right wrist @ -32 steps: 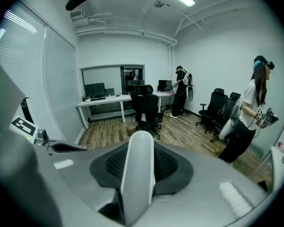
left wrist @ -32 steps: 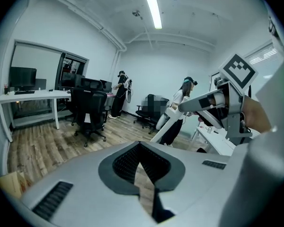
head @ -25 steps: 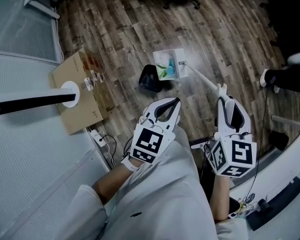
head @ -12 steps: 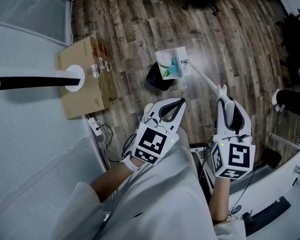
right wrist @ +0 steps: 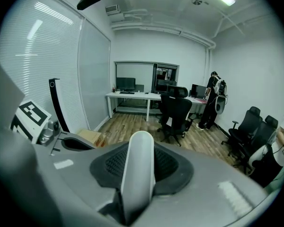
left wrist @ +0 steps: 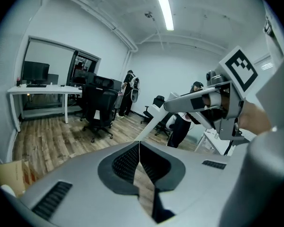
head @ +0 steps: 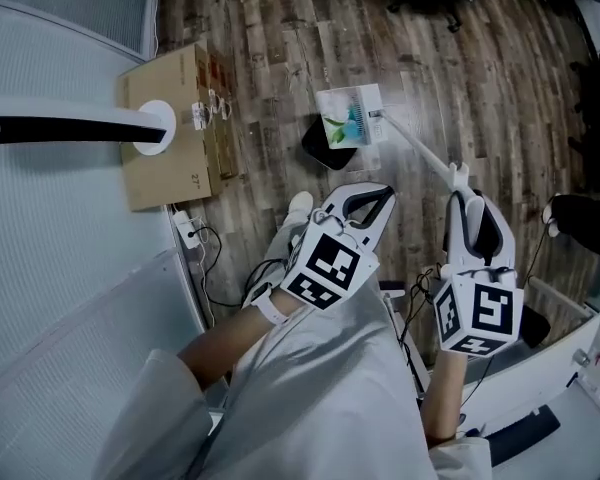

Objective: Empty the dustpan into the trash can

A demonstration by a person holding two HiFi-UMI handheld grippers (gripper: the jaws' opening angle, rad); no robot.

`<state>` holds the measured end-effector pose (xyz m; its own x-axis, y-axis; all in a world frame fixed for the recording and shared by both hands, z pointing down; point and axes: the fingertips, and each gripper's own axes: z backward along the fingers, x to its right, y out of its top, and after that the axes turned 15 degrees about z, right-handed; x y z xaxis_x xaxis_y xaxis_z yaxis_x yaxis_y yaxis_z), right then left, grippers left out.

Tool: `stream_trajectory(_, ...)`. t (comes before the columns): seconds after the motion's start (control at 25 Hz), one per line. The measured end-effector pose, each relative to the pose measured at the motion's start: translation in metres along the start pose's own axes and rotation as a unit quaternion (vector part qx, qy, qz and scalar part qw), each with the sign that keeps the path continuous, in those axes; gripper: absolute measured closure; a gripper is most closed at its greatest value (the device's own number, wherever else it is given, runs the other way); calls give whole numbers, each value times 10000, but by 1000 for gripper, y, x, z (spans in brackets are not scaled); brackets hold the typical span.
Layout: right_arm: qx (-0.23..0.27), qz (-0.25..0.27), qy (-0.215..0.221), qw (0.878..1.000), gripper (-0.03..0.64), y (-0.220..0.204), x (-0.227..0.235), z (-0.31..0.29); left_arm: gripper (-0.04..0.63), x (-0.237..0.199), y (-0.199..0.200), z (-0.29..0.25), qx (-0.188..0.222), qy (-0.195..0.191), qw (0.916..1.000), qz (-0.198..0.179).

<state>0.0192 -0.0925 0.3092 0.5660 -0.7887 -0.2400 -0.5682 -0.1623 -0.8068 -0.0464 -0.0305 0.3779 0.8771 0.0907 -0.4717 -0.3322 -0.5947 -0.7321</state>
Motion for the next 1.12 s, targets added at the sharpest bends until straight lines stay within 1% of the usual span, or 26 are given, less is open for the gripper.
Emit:
stream_trajectory(0.12, -27, 52, 26, 10000, 492, 3, -5, -2, 578, 9, 7, -19, -10, -303, 9990, -325)
stream_trajectory(0.28, -65, 85, 63, 9999, 492, 5, -8, -4, 507, 20, 12, -38, -151, -736, 9957, -533)
stream_trajectory(0.4, -61, 110, 81, 9999, 492, 6, -10, -6, 506, 24, 16, -43, -117, -1064, 9911, -797)
stream_trajectory(0.56, -72, 86, 78, 9999, 492, 6, -9, -6, 506, 28, 11, -57, -348, -1413, 9794, -1398)
stream_trajectory(0.68, -68, 113, 106, 9999, 492, 9, -9, -8, 501, 29, 13, -67, -386, -1581, 9704, -1783)
stream_trajectory(0.84, -65, 125, 125, 9998, 492, 10, -8, -9, 491, 33, 14, -79, -459, -1754, 9549, -2352)
stream_trajectory(0.88, -62, 120, 125, 9998, 492, 10, -8, -8, 489, 34, 14, -83, -496, -1767, 9526, -2425)
stream_trajectory(0.96, -50, 122, 141, 9998, 492, 8, -9, -9, 491, 35, 16, -87, -540, -1778, 9512, -2465)
stream_trajectory(1.04, -50, 103, 165, 9998, 492, 7, -9, -9, 491, 36, 17, -90, -547, -1821, 9503, -2466)
stream_trajectory(1.12, -70, 111, 170, 9998, 491, 6, -10, -8, 489, 37, 16, -89, -572, -1918, 9502, -2388)
